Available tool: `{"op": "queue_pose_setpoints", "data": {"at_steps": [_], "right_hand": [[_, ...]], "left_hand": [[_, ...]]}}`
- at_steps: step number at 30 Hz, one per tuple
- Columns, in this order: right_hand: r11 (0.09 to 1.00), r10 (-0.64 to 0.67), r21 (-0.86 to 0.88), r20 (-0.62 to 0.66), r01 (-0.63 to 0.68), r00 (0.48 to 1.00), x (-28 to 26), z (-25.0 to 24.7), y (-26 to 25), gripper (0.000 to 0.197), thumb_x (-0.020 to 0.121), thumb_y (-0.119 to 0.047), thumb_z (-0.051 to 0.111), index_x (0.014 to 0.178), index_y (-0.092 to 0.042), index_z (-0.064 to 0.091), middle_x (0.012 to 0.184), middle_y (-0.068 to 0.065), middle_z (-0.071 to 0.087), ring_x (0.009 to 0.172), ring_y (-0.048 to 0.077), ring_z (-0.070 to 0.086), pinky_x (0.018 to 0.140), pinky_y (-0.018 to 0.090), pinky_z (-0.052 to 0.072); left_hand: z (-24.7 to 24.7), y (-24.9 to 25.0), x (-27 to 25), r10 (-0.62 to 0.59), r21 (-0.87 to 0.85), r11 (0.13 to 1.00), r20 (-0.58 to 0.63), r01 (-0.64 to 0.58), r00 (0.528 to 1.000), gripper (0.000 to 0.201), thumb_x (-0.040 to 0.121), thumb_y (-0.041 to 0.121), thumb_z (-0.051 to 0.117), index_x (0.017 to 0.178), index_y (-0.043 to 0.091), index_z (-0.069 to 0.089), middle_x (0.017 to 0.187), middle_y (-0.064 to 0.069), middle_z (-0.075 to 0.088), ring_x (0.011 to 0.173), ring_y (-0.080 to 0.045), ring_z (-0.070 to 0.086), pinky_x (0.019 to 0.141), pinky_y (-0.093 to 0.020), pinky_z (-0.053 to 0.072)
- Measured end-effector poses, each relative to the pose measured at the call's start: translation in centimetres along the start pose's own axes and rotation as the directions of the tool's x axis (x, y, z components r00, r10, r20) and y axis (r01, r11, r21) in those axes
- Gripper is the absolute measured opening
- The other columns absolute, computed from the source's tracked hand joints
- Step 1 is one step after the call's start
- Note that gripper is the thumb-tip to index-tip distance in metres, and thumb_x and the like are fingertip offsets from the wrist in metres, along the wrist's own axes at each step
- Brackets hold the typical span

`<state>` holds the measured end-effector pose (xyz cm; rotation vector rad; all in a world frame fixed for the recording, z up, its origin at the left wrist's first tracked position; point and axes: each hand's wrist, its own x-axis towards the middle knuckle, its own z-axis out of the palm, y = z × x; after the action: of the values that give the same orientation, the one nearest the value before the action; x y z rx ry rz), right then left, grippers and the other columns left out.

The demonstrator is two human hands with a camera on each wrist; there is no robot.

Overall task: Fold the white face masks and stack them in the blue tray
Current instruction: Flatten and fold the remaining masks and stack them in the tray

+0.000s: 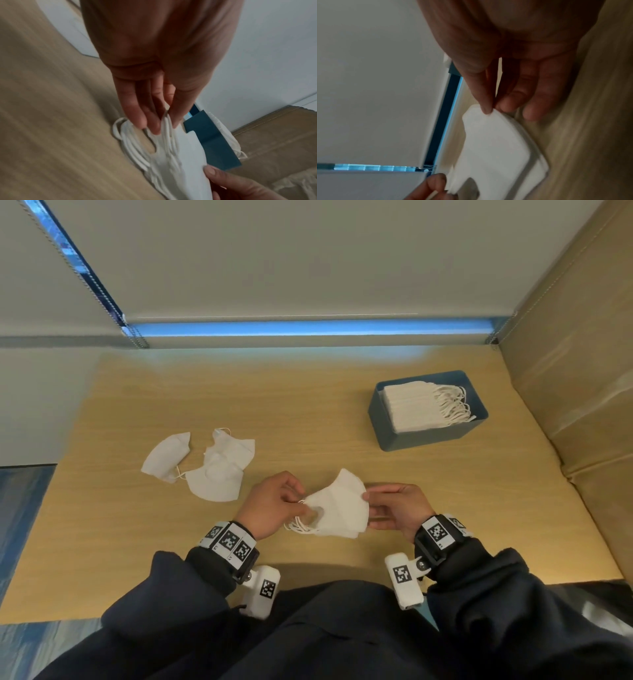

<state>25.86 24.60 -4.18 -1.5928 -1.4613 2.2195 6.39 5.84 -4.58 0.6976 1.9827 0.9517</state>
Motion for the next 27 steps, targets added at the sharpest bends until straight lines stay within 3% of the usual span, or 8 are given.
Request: {"op": "queue_pose_setpoints", "data": {"at_steps": [4, 7, 11, 16, 22, 25, 27], "right_hand": [[0.993, 0.021, -0.116, -0.027, -0.024, 0.999, 1.2, -0.3, 0.9, 0.016, 0.080, -0.003, 0.083, 0.095, -0.004, 0.078, 0.073, 0.012, 0.073, 0.047, 0.015, 0.060, 0.044, 0.025, 0.052], [0.982, -0.026, -0.190, -0.048, 0.017, 0.999, 2.2, 0.0, 1.0, 0.017, 0.077, -0.005, 0.085, 0.093, -0.004, 0.078, 0.073, 0.013, 0.073, 0.044, 0.016, 0.056, 0.040, 0.023, 0.042], [0.951, -0.060, -0.305, -0.046, 0.043, 0.997, 2.9, 0.3, 1.1, 0.018, 0.074, -0.010, 0.088, 0.088, -0.007, 0.077, 0.075, 0.012, 0.075, 0.044, 0.016, 0.058, 0.039, 0.023, 0.041], [0.935, -0.053, -0.352, -0.041, 0.036, 0.998, 3.1, 0.2, 1.4, 0.016, 0.074, -0.009, 0.088, 0.083, -0.012, 0.074, 0.075, 0.012, 0.075, 0.045, 0.016, 0.061, 0.040, 0.024, 0.044], [0.924, -0.058, -0.381, -0.040, 0.039, 0.998, 2.8, 0.2, 1.5, 0.020, 0.076, -0.008, 0.086, 0.091, -0.008, 0.073, 0.073, 0.011, 0.074, 0.048, 0.017, 0.065, 0.040, 0.026, 0.049], [0.915, -0.073, -0.399, -0.039, 0.052, 0.997, 2.7, 0.4, 1.5, 0.021, 0.077, -0.009, 0.086, 0.092, -0.007, 0.073, 0.073, 0.011, 0.074, 0.050, 0.018, 0.066, 0.042, 0.027, 0.052], [0.920, -0.093, -0.387, -0.048, 0.067, 0.995, 2.6, 0.3, 1.6, 0.022, 0.076, -0.011, 0.087, 0.091, -0.007, 0.071, 0.074, 0.010, 0.074, 0.049, 0.018, 0.066, 0.041, 0.027, 0.052]], "left_hand": [[1.1, -0.8, 0.2, -0.117, -0.084, 0.990, -0.061, 0.112, 0.991, 0.021, 0.076, 0.005, 0.085, 0.087, 0.008, 0.067, 0.078, -0.009, 0.074, 0.059, -0.016, 0.068, 0.056, -0.035, 0.060], [1.1, -1.2, 0.3, -0.147, -0.119, 0.984, -0.107, 0.134, 0.983, 0.017, 0.078, 0.003, 0.084, 0.083, 0.005, 0.068, 0.079, -0.015, 0.073, 0.060, -0.020, 0.069, 0.058, -0.039, 0.062], [1.0, -1.2, 0.3, -0.181, -0.162, 0.974, -0.124, 0.160, 0.976, 0.014, 0.079, 0.001, 0.082, 0.086, 0.001, 0.069, 0.082, -0.020, 0.073, 0.059, -0.021, 0.069, 0.056, -0.036, 0.061], [1.3, -1.5, 0.2, -0.190, -0.173, 0.971, -0.123, 0.168, 0.974, 0.013, 0.079, 0.002, 0.082, 0.086, 0.002, 0.071, 0.073, -0.012, 0.072, 0.055, -0.017, 0.065, 0.056, -0.035, 0.059], [1.8, -1.8, 0.0, -0.177, -0.152, 0.976, -0.158, 0.153, 0.972, 0.012, 0.078, 0.006, 0.084, 0.082, 0.008, 0.073, 0.073, -0.007, 0.073, 0.058, -0.017, 0.065, 0.061, -0.039, 0.061], [1.8, -2.2, 0.3, -0.079, 0.031, 0.996, -0.222, 0.088, 0.972, 0.017, 0.074, 0.025, 0.089, 0.078, 0.022, 0.073, 0.081, 0.005, 0.074, 0.075, -0.010, 0.068, 0.075, -0.035, 0.057], [1.9, -1.9, 0.4, 0.038, 0.201, 0.979, -0.237, 0.011, 0.971, 0.026, 0.071, 0.038, 0.090, 0.085, 0.027, 0.070, 0.097, 0.011, 0.067, 0.089, -0.008, 0.063, 0.081, -0.030, 0.051]]}}
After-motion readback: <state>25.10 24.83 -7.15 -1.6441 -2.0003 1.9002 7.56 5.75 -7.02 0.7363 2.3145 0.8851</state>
